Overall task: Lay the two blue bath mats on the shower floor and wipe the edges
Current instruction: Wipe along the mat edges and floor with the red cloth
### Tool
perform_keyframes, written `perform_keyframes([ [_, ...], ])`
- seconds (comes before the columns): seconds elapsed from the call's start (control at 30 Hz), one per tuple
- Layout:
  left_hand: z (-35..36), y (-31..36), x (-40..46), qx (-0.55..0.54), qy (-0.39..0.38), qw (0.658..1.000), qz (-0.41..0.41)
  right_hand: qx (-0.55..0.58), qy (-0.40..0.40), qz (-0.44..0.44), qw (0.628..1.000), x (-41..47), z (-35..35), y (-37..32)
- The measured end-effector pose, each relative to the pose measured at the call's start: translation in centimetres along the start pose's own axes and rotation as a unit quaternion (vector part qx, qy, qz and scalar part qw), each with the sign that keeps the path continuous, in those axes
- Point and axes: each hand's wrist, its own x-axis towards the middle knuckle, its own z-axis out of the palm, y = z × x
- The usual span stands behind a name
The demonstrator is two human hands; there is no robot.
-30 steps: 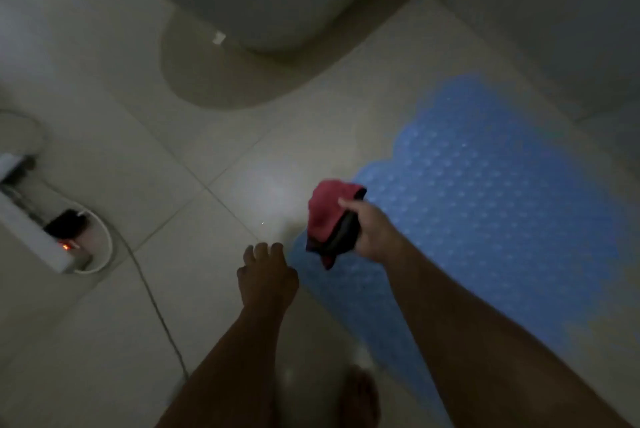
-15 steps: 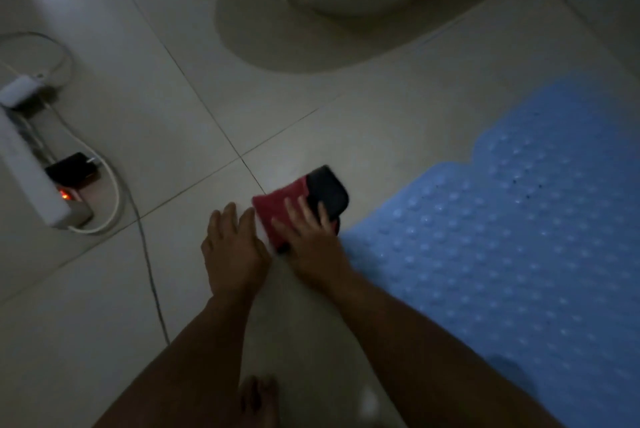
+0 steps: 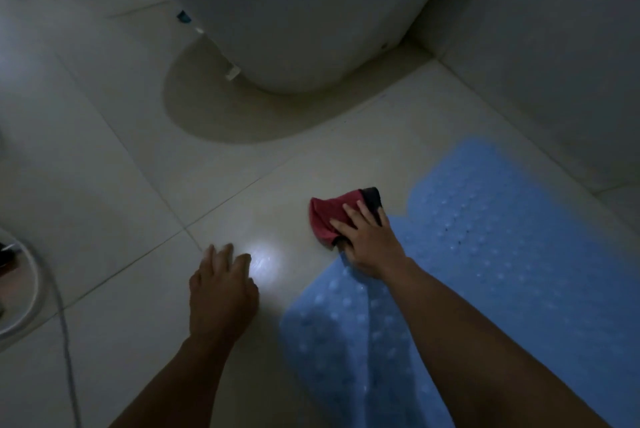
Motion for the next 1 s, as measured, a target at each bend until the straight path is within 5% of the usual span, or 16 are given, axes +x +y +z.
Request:
perform_keyframes([
  [0.2, 0.3, 4.5, 3.6, -0.001, 0.007, 0.999, 0.053, 0.107, -0.019, 0.018, 0.994, -0.9, 0.5, -0.7],
  [0.43, 0.6, 7.1, 5.7, 0.022, -0.015, 0.997, 0.076, 0.055, -0.028, -0.030, 0.998, -2.2, 2.1, 0.0],
  [1.0, 5.2, 22.3, 15.5, 0.071, 0.029, 0.967, 0.245, 0.199, -0.001, 0.169, 0.965, 8.8, -3.5, 11.9],
])
